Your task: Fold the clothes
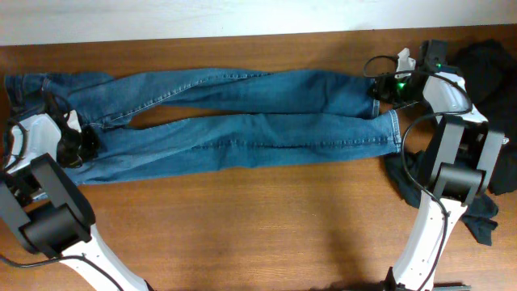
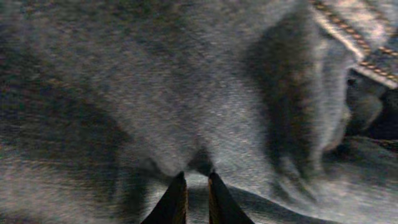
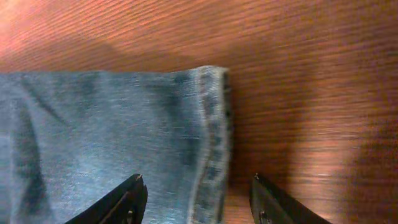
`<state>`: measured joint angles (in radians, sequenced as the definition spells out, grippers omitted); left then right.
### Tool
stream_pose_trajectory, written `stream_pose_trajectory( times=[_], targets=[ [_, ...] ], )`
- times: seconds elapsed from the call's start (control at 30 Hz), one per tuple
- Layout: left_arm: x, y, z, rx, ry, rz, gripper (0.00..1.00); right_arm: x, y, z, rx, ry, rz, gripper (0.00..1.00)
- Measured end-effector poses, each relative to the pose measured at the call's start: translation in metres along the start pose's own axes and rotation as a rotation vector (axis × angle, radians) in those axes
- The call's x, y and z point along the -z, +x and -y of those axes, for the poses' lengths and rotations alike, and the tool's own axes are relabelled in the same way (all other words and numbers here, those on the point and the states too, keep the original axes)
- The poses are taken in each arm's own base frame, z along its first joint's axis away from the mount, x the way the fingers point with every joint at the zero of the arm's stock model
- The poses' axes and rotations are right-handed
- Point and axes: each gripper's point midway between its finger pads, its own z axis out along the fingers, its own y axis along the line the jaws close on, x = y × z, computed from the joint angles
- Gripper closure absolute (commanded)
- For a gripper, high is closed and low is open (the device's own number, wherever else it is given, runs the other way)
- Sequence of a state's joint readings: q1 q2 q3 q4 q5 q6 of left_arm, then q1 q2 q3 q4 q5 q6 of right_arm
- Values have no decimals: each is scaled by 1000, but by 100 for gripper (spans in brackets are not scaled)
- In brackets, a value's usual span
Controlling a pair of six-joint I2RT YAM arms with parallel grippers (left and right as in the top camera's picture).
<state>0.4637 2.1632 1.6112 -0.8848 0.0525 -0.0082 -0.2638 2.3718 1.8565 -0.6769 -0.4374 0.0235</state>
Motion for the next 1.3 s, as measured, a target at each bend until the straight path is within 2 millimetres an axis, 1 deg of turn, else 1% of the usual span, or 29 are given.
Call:
stream_pose_trajectory(
  times=[0.03,0.07,0.13,0.27,0.33,0.37,0.43,0.47,0.5,0.6,0.63,0.7,0.77,0.83,0.9,1.0,1.03,1.07,1.1,1.13,1.17,1.23,1.3],
  targets=[
    [0,0,2,-3,0,1,87,-1,0,-2,4,-9,0,59],
    [0,0,3,-8,1,1,87,-2,1,-4,12,-17,-3,77],
    [0,0,7,-15,2,2,87,-6,2,-9,18,-29,-7,96],
    [-1,0,11,-25,4,1,87,-5,-3,-11,44,-26,4,96],
    [-1,0,11,-25,4,1,87,1,-9,-13,74,-23,12,96],
    [-1,0,11,-25,5,1,87,9,-20,-17,114,-23,31,96],
    [-1,0,12,-25,6,1,87,36,-55,-34,244,-27,110,96],
    [-1,0,12,-25,6,2,87,54,-78,-51,349,-40,176,96],
    [-1,0,12,-25,6,2,87,66,-91,-63,407,-49,220,96],
    [-1,0,12,-25,6,1,87,95,-120,-98,590,-66,330,96],
    [-1,0,12,-25,6,0,87,109,-133,-113,679,-65,388,96],
    [-1,1,12,-25,6,-3,87,123,-142,-133,784,-61,444,96],
    [-1,2,12,-25,6,-7,87,129,-144,-142,855,-55,465,96],
    [-1,2,12,-25,6,-7,87,130,-144,-141,892,-36,465,96],
    [-1,2,12,-25,6,-7,87,129,-145,-134,902,4,455,96],
    [-1,2,12,-25,6,-7,87,129,-151,-117,900,113,439,96],
    [-1,2,12,-25,6,-7,87,130,-155,-108,891,172,437,93],
    [-1,2,12,-25,6,-7,87,133,-160,-100,878,219,443,85],
    [-1,2,12,-25,6,-7,87,134,-162,-97,870,235,447,85],
    [-1,2,12,-25,6,-7,87,138,-166,-87,836,277,450,84],
    [-1,2,12,-25,6,-7,87,141,-167,-78,798,299,450,76],
    [-1,2,12,-25,6,-7,87,144,-168,-70,760,307,452,68],
    [-1,2,12,-25,6,-7,81,146,-169,-65,689,294,462,64]
  ],
)
